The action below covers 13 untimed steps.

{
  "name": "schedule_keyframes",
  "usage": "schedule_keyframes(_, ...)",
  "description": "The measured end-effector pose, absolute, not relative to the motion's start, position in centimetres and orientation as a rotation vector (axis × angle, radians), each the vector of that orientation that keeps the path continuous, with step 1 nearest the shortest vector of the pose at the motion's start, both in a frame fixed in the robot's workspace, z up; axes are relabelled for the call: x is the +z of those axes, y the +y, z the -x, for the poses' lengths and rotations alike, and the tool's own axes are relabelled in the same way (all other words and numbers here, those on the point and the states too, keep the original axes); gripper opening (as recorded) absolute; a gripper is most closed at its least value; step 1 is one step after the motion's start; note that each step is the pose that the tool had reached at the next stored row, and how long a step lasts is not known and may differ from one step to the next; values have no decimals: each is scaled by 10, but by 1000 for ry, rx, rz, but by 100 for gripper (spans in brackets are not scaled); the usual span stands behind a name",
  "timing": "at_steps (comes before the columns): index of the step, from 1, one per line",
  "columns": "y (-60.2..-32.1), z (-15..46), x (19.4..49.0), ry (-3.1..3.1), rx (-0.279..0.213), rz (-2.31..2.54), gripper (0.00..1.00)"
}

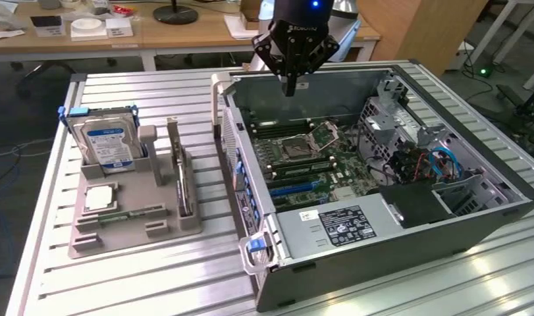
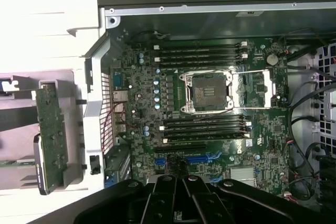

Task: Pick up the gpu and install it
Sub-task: 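Reach for the gpu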

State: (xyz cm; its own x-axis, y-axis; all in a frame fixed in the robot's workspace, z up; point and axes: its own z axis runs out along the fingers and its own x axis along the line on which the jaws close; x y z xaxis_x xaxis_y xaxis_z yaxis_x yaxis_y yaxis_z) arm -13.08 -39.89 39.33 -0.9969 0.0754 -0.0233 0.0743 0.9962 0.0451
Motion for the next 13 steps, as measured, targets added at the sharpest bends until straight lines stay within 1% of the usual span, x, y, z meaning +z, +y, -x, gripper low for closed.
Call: schedule_keyframes(13,-399,141,393,3114,69,-117,10)
